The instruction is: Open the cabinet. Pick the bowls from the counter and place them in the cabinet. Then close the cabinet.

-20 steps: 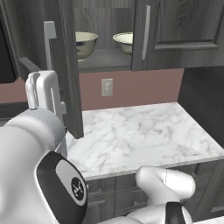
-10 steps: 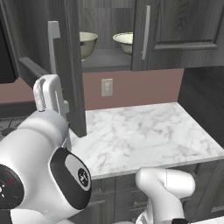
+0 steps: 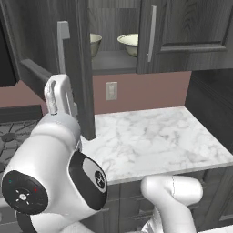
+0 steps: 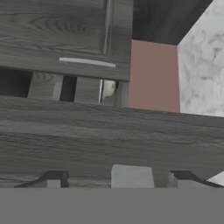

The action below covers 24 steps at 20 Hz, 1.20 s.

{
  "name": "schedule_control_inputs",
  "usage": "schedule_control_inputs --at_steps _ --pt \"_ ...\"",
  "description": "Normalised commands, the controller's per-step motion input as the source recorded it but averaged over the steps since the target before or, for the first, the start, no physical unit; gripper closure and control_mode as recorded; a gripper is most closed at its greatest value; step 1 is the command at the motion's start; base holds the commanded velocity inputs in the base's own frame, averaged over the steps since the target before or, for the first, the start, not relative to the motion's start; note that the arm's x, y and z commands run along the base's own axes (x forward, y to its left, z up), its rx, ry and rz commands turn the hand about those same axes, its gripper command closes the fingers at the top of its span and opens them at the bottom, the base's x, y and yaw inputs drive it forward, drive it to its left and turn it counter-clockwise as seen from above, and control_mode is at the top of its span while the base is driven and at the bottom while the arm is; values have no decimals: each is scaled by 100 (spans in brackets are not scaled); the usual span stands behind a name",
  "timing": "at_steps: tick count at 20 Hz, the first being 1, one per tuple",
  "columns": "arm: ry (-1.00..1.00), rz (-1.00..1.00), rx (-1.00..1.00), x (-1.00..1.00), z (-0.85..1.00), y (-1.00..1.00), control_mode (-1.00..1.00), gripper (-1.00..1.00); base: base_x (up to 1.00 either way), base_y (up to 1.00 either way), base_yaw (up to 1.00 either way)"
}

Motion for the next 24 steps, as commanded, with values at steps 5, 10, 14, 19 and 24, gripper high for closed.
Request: schedule_control_inputs --at_steps 5,10,14,19,24 --pt "-2 0 0 75 0 -23 -100 -100 0 0 0" --pt "0 0 0 85 0 -23 -100 -100 0 0 0" --pt "-1 0 0 85 0 -17 -100 -100 0 0 0" --pt "-5 0 0 88 0 -13 -100 -100 0 0 0" --pt "-5 1 0 93 0 -10 -100 -100 0 0 0"
